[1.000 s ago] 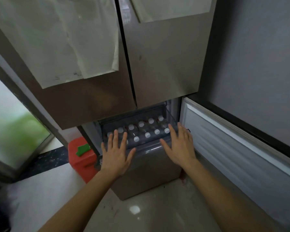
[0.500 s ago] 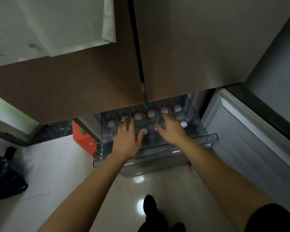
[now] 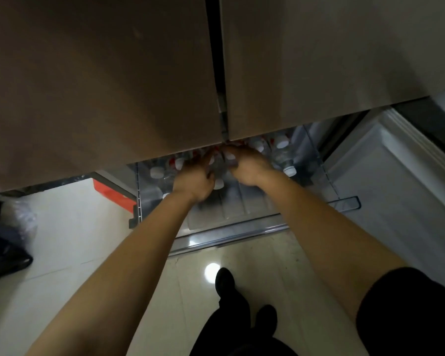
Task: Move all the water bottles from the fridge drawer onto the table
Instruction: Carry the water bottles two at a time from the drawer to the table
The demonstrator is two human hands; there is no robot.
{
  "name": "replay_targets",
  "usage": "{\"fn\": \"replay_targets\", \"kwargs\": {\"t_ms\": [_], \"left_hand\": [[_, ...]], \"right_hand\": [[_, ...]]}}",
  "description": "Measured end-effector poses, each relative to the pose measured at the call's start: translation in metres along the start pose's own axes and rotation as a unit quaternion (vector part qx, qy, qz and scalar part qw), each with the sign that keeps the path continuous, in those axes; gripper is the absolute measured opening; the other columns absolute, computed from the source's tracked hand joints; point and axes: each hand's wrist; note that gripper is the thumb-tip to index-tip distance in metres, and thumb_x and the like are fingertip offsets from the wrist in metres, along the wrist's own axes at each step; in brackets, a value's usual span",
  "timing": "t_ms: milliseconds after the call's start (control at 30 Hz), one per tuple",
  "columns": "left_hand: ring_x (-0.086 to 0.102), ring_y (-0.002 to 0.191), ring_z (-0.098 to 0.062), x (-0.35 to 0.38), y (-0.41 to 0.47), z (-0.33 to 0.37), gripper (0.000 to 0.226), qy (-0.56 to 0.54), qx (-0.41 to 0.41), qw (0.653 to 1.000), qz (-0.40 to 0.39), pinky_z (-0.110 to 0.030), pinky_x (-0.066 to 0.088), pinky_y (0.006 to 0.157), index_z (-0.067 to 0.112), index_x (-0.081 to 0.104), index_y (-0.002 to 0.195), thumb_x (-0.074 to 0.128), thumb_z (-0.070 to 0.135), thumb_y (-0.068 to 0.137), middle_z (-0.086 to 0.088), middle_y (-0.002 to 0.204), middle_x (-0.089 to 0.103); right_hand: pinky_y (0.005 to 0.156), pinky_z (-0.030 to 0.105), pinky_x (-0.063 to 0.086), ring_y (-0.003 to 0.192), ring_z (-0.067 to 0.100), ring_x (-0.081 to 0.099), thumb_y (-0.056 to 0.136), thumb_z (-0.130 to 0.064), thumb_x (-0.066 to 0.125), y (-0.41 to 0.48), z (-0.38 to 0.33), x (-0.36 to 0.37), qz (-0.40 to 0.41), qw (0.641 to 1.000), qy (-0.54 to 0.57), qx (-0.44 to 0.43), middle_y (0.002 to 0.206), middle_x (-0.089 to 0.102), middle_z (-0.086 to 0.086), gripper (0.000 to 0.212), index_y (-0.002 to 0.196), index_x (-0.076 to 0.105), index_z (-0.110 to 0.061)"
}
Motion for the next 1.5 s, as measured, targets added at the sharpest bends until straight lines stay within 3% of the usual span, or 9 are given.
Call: {"fn": "replay_targets", "kwargs": {"t_ms": [133, 267, 400, 533, 733, 833, 1000, 1267, 1500], "left_hand": [[0.060, 0.111, -0.041, -0.003, -0.019, 0.005, 0.059, -0.029, -0.029, 0.999, -0.006, -0.044, 0.053, 0.086, 0.028, 0.038, 0.150, 0.053, 0.020, 0.094, -0.018, 0.136, 0.058], [0.058, 0.111, -0.040, 0.002, -0.038, 0.005, 0.055, -0.047, -0.038, 0.996, -0.059, -0.047, 0.052, 0.090, 0.029, 0.040, 0.143, 0.058, 0.023, 0.092, -0.018, 0.137, 0.053], [0.061, 0.110, -0.037, -0.006, -0.037, 0.010, 0.047, -0.126, -0.069, 0.987, -0.068, -0.044, 0.052, 0.092, 0.028, 0.047, 0.138, 0.058, 0.021, 0.093, -0.014, 0.129, 0.062], [0.064, 0.101, -0.033, -0.014, -0.053, 0.018, 0.039, -0.160, -0.079, 0.984, 0.017, -0.039, 0.053, 0.085, 0.023, 0.054, 0.128, 0.064, 0.028, 0.090, -0.011, 0.116, 0.067], [0.054, 0.098, -0.032, -0.028, -0.097, 0.033, 0.035, -0.125, -0.031, 0.967, 0.220, -0.034, 0.042, 0.074, 0.014, 0.057, 0.110, 0.077, 0.023, 0.083, -0.012, 0.104, 0.059], [0.054, 0.091, -0.030, -0.044, -0.113, 0.040, 0.023, -0.135, -0.030, 0.946, 0.292, -0.037, 0.042, 0.072, 0.015, 0.057, 0.099, 0.075, 0.020, 0.085, -0.006, 0.095, 0.059], [0.059, 0.074, -0.030, -0.070, -0.118, 0.046, 0.021, -0.176, -0.062, 0.953, 0.239, -0.039, 0.048, 0.069, 0.023, 0.056, 0.097, 0.073, 0.031, 0.087, 0.000, 0.076, 0.062], [0.066, 0.080, -0.026, -0.048, -0.126, 0.040, 0.028, -0.158, -0.047, 0.972, 0.167, -0.036, 0.052, 0.072, 0.020, 0.059, 0.109, 0.071, 0.033, 0.088, -0.002, 0.085, 0.069], [0.065, 0.092, -0.022, -0.030, -0.133, 0.022, 0.037, -0.262, -0.087, 0.946, 0.173, -0.038, 0.055, 0.078, 0.023, 0.062, 0.112, 0.075, 0.043, 0.083, 0.001, 0.098, 0.068]], "right_hand": [[0.093, 0.036, 0.050, 0.119, 0.031, 0.058, 0.098, -0.020, 0.052, -0.021, 0.001, -0.004, -0.004, 0.999, 0.047, 0.014, 0.138, 0.058, 0.008, 0.045, 0.142, 0.050, -0.030], [0.086, 0.031, 0.047, 0.117, 0.029, 0.059, 0.093, -0.010, 0.057, -0.044, 0.001, -0.003, -0.047, 0.995, 0.083, 0.020, 0.133, 0.063, 0.004, 0.043, 0.130, 0.060, -0.032], [0.082, 0.029, 0.044, 0.114, 0.029, 0.061, 0.090, -0.010, 0.062, -0.052, -0.007, -0.005, -0.060, 0.995, 0.082, 0.011, 0.131, 0.063, 0.005, 0.047, 0.132, 0.059, -0.029], [0.076, 0.027, 0.043, 0.100, 0.022, 0.060, 0.081, -0.027, 0.079, -0.068, -0.007, -0.012, -0.014, 0.994, 0.105, 0.030, 0.120, 0.059, 0.003, 0.047, 0.121, 0.055, -0.034], [0.068, 0.029, 0.038, 0.095, 0.023, 0.060, 0.078, -0.031, 0.082, -0.112, -0.017, -0.025, 0.225, 0.973, 0.054, -0.018, 0.100, 0.056, -0.006, 0.042, 0.100, 0.047, -0.038], [0.066, 0.029, 0.036, 0.087, 0.016, 0.056, 0.075, -0.035, 0.084, -0.133, -0.021, -0.035, 0.290, 0.954, 0.074, -0.009, 0.092, 0.054, -0.014, 0.040, 0.093, 0.047, -0.038], [0.061, 0.028, 0.032, 0.079, 0.011, 0.050, 0.066, -0.042, 0.086, -0.152, -0.030, -0.046, 0.203, 0.977, 0.058, -0.034, 0.088, 0.058, -0.015, 0.046, 0.090, 0.048, -0.044], [0.063, 0.031, 0.043, 0.089, 0.018, 0.061, 0.069, -0.043, 0.081, -0.160, -0.028, -0.039, 0.134, 0.988, 0.064, 0.034, 0.088, 0.058, -0.017, 0.039, 0.096, 0.052, -0.044], [0.088, 0.041, 0.053, 0.111, 0.024, 0.059, 0.071, -0.043, 0.084, -0.155, -0.026, -0.030, 0.129, 0.980, 0.144, 0.051, 0.120, 0.063, 0.000, 0.069, 0.131, 0.050, -0.036]]}}
Point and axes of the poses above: each hand's wrist, its own y-axis towards the middle knuckle, its own x-axis out of the palm, z = x × y
